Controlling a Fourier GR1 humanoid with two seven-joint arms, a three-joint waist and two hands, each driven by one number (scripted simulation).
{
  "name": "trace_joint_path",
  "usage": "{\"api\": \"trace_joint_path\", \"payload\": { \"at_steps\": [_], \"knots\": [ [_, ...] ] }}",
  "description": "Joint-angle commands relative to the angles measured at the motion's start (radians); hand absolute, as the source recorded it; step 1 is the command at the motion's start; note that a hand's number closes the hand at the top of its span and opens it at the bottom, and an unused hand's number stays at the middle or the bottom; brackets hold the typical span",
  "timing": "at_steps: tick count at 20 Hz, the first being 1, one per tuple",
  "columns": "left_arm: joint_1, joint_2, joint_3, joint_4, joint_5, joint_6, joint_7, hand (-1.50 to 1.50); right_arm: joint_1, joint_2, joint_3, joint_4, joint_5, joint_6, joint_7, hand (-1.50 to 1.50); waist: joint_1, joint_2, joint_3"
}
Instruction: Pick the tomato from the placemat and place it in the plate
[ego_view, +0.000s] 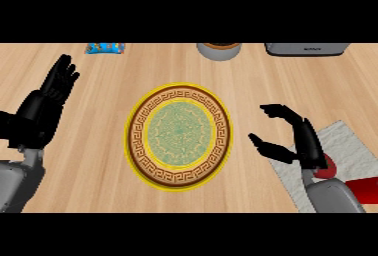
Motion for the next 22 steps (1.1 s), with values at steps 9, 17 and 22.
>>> {"api": "trace_joint_path", "payload": {
  "at_steps": [9,17,22],
  "knots": [
    [0.009,-0.02,0.021,-0.055,-0.042,-0.025,0.047,0.0,0.169,-0.078,-0.062,-0.338,0.13,-0.116,0.063,-1.5,-0.003,-0.003,-0.001],
    [0.018,-0.033,0.025,-0.036,-0.045,-0.028,0.003,0.0,0.152,-0.371,-0.036,-0.385,0.267,0.207,0.576,-1.5,-0.006,-0.003,-0.008],
    [-0.004,-0.039,0.024,-0.021,-0.05,-0.046,0.0,0.0,0.095,-0.42,0.007,-0.418,0.17,0.459,0.825,-1.5,0.01,0.004,-0.004]
  ]
}}
